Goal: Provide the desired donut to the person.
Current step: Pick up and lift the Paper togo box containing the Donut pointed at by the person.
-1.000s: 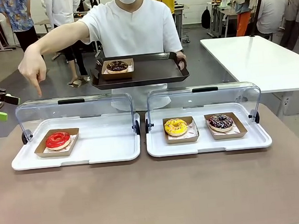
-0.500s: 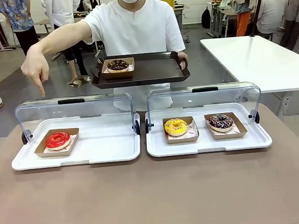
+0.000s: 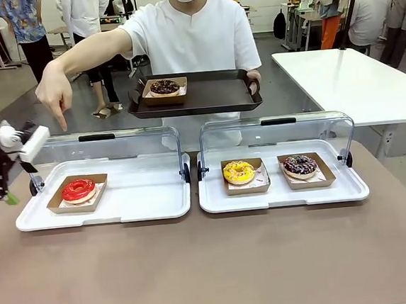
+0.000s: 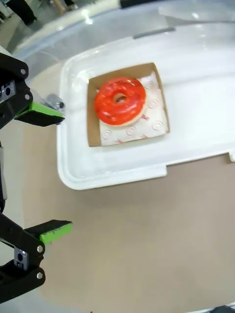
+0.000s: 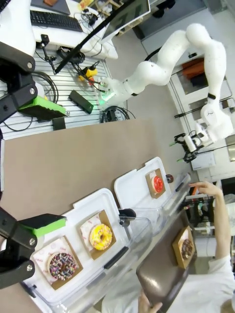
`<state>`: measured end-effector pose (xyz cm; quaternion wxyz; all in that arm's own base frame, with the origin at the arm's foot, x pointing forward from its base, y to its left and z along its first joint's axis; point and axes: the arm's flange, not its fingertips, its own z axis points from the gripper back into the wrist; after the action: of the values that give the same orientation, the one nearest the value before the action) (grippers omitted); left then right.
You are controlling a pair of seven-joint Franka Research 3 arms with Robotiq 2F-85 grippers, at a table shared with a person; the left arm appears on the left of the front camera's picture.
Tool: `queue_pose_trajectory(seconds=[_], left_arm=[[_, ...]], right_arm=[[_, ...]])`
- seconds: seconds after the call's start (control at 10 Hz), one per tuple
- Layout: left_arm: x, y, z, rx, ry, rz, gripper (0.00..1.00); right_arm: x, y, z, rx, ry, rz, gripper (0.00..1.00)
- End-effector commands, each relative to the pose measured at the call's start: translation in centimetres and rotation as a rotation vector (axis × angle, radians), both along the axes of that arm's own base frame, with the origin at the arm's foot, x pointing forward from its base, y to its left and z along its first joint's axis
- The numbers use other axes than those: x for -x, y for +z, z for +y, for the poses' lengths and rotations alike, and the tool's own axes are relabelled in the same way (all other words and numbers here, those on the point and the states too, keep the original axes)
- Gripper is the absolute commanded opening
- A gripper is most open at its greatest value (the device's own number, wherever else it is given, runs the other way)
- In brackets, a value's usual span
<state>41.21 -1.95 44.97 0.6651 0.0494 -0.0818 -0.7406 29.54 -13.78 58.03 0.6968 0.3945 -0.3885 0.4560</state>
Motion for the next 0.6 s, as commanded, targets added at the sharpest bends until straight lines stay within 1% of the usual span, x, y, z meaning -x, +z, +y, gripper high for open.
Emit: queue_pose_trajectory(seconds=[0.0,0.2,0.4,0.5], left_arm=[[-2.7,-0.8,-1.2,-0.026,0.011,0.029,1.0],[-4.1,-2.0,-2.3,-0.036,0.016,0.053,1.0],[-4.7,-2.6,-2.1,-0.029,0.055,0.029,1.0],[-3.8,-2.6,-2.4,-0.015,-0.001,0.063,1.0]], right_arm=[[-0.1,0.0,0.0,-0.011,0.008,-0.006,1.0],[-0.1,0.0,0.0,-0.011,0.008,-0.006,1.0],[-0.1,0.0,0.0,-0.011,0.008,-0.006,1.0],[-0.1,0.0,0.0,-0.011,0.008,-0.006,1.0]])
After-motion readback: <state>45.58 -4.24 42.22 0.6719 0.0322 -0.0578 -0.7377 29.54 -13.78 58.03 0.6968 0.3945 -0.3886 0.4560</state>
